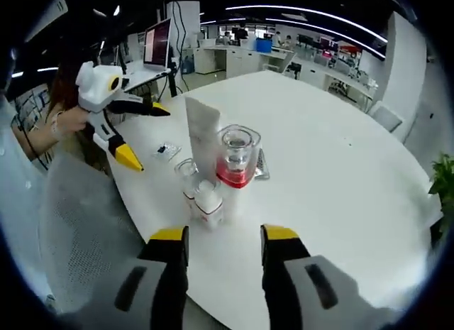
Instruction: Arrange the skincare products in the storage area until every visible bottle or jar stands upright without overlapping.
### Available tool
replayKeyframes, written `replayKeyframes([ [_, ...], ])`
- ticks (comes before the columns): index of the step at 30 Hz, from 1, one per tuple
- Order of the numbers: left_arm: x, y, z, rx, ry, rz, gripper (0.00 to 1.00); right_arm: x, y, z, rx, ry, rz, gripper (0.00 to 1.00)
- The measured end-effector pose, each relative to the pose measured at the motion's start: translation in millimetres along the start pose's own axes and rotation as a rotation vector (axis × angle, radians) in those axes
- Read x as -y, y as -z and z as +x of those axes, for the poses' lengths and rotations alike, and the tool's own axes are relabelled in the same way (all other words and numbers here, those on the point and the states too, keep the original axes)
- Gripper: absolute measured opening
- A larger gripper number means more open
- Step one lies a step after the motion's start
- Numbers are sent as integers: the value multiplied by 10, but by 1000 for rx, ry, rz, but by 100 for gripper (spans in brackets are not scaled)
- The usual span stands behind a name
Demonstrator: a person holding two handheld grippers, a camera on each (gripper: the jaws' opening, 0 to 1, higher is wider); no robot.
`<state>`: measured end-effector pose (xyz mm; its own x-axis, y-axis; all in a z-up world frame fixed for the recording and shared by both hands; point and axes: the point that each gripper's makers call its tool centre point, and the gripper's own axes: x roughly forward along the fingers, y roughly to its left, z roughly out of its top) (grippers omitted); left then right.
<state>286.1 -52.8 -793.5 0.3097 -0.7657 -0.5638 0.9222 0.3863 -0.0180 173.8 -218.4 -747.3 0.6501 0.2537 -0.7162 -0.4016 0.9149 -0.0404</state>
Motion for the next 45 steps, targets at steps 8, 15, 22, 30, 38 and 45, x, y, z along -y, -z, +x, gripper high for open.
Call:
replayKeyframes([
  [8, -82, -7, 147, -6, 40, 65, 97, 417, -225, -81, -37, 59, -16, 39],
  [15, -167, 69, 321, -20, 77, 38, 92, 830, -494, 135, -43, 66, -9, 40],
  [22, -259, 147, 448, -47, 65, 29, 86, 1072, -635, 563, -75, 34, -9, 38],
  [30, -365, 162, 558, -60, 62, 14, 75, 1055, -668, 1191, -140, -65, -21, 35],
  [38, -373, 216, 651, -78, 83, 0, 61, 953, -555, 1653, -233, -154, -39, 35],
  [45, -282, 303, 726, -105, 106, 5, 53, 889, -475, 1810, -287, -204, -14, 34],
])
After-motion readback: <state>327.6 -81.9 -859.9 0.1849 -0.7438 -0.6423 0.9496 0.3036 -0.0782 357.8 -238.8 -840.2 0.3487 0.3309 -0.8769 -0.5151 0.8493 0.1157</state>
